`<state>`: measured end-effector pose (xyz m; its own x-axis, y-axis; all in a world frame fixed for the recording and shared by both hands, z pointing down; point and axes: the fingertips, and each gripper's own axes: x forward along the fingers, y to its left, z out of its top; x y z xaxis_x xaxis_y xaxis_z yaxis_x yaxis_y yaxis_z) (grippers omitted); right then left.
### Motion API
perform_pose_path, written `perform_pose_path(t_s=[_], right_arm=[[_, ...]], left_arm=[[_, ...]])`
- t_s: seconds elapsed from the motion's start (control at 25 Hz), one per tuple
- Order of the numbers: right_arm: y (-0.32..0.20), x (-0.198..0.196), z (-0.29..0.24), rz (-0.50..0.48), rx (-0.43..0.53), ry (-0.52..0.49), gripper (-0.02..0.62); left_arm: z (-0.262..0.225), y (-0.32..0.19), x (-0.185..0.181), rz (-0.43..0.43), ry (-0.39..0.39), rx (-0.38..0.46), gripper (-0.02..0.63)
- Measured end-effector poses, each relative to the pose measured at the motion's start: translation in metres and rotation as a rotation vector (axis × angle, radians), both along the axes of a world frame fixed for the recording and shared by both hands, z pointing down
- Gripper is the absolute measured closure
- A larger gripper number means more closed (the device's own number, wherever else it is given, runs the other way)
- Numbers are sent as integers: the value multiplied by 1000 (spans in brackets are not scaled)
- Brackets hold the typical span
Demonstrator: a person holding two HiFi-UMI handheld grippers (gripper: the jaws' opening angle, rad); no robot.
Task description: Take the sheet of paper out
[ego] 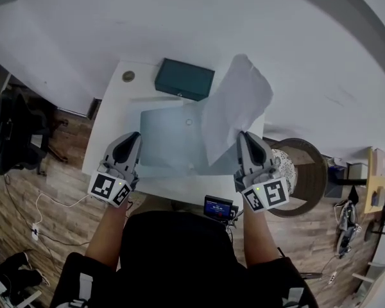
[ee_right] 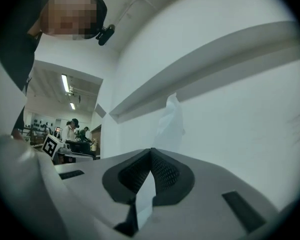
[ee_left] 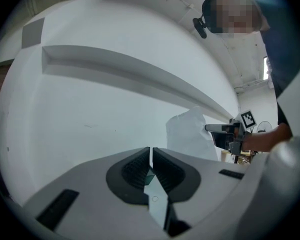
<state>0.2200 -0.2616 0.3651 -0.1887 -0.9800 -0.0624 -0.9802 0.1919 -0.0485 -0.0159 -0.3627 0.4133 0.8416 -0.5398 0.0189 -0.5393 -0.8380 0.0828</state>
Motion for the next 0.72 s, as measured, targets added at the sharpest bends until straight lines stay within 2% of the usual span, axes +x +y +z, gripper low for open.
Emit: perform_pose_path(t_s=[0.16,0.36,0.72], right_arm=[[21,-15,-9,37,72,59,584],[46,-32,-10,58,59,142,584],[122,-66,-13,150,58,110,584]], left_arm=[[-14,13,-10,2,17,23,601],[-20,38,-26,15,36,29,601],[-16,108,-70,71,51,14,601]])
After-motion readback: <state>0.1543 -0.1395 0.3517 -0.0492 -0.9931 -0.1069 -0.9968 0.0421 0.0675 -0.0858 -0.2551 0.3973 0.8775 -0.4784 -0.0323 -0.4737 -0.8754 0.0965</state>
